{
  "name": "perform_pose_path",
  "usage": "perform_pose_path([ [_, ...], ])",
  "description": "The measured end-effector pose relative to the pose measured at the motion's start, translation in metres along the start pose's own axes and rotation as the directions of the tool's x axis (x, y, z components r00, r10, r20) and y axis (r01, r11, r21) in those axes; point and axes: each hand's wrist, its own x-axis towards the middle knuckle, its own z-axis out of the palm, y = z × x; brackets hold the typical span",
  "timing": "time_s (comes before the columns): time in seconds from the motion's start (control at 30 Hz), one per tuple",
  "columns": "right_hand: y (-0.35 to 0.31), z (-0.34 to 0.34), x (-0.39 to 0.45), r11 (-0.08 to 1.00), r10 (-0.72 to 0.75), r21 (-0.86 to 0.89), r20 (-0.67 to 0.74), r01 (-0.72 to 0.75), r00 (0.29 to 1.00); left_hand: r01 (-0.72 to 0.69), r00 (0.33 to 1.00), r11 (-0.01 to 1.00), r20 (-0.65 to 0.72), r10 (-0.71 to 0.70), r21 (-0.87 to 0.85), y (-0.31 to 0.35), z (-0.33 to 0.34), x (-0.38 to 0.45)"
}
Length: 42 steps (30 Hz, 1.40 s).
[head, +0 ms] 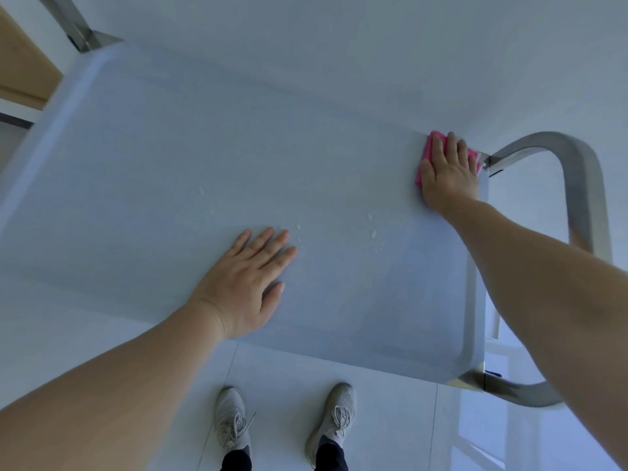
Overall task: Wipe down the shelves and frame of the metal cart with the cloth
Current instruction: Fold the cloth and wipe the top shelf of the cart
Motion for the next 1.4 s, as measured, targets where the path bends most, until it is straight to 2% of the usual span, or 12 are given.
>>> perform_pose_path([
  [0.13, 0.0, -0.002, -0.003, 0.993, -0.119, -0.024, 0.035, 0.12, 0.992, 0.008, 1.0, 1.0, 0.004, -0.008, -0.001, 0.0, -0.001, -0.001],
  [0.37, -0.03, 0.001, -0.044, 0.938, -0.334, -0.063, 0.105, 0.341, 0.937, 0.03, 0.999, 1.0, 0.045, -0.03, 0.007, 0.0, 0.0, -0.001],
  [0.6, -0.064, 0.002, -0.126, 0.86, -0.498, -0.034, 0.161, 0.509, 0.852, 0.047, 0.996, 0.999, 0.069, -0.048, 0.012, 0.0, 0.001, -0.001],
  [0.77, -0.083, 0.008, -0.197, 0.776, -0.619, 0.011, 0.203, 0.63, 0.759, 0.04, 0.997, 0.999, 0.06, -0.04, -0.003, 0.0, -0.001, 0.0],
  [0.97, -0.091, 0.017, -0.245, 0.712, -0.692, 0.035, 0.208, 0.701, 0.692, 0.039, 0.999, 0.999, 0.035, -0.038, -0.03, 0.0, -0.001, 0.0],
  [1.17, -0.089, 0.015, -0.246, 0.696, -0.702, 0.024, 0.232, 0.717, 0.674, 0.05, 0.999, 0.996, -0.003, -0.05, -0.072, 0.001, -0.001, -0.001],
  [1.3, -0.089, 0.014, -0.238, 0.693, -0.702, 0.016, 0.24, 0.72, 0.67, 0.112, 0.992, 0.992, -0.047, -0.115, -0.05, 0.003, -0.003, -0.004],
  [1.4, -0.09, 0.015, -0.231, 0.692, -0.699, 0.001, 0.254, 0.722, 0.669, 0.137, 0.99, 0.99, -0.024, -0.138, -0.026, 0.003, -0.002, -0.005],
])
